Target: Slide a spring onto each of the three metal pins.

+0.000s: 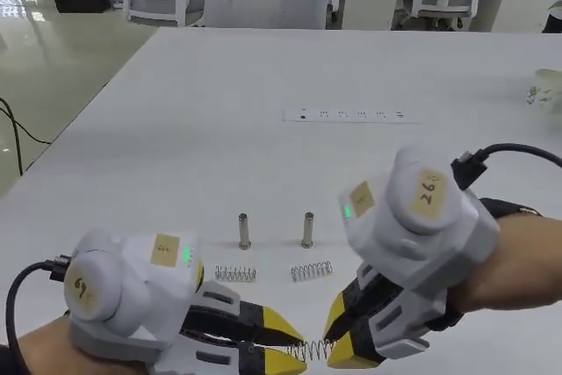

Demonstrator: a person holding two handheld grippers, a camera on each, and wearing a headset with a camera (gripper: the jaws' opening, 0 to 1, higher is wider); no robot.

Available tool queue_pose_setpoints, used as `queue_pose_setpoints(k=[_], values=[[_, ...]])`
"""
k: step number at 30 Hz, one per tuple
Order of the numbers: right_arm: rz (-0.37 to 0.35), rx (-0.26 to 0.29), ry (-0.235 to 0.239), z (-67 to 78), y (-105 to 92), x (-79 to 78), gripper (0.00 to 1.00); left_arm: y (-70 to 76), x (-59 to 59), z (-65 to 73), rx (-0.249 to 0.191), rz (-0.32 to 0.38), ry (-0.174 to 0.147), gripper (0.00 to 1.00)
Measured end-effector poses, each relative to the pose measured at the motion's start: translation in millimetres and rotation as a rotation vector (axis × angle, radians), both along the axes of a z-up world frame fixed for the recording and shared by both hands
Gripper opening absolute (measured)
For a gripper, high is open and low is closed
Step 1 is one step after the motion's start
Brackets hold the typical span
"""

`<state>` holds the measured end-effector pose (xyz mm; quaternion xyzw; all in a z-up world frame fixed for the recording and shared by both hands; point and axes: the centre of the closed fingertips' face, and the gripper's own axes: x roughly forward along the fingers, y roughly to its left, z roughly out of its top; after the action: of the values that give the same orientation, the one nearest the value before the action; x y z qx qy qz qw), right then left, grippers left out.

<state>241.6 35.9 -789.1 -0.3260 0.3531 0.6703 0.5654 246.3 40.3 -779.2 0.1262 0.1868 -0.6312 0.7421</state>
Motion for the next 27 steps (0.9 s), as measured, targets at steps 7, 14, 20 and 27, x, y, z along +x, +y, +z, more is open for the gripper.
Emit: queue_pose_setpoints(k=[7, 14, 20, 27], values=[[-0.023, 0.021, 0.014, -0.6, 0.6, 1.6, 0.11, 0.4, -0.8, 1.6, -0.007, -0.001, 0.004, 0.02], [-0.033, 0.011, 0.024, -6.7, -1.8, 1.5, 0.13, 1.2, 3.2, 7.9, -0.029, 0.019, -0.001, 0.02], [-0.037, 0.014, 0.017, -6.9, -1.6, 3.2, 0.09, -0.4, 3.6, 10.8, -0.045, 0.021, 0.001, 0.02], [-0.043, 0.018, 0.002, -2.4, -0.7, 4.9, 0.08, 0.0, 5.0, 11.5, -0.053, 0.028, 0.002, 0.02]])
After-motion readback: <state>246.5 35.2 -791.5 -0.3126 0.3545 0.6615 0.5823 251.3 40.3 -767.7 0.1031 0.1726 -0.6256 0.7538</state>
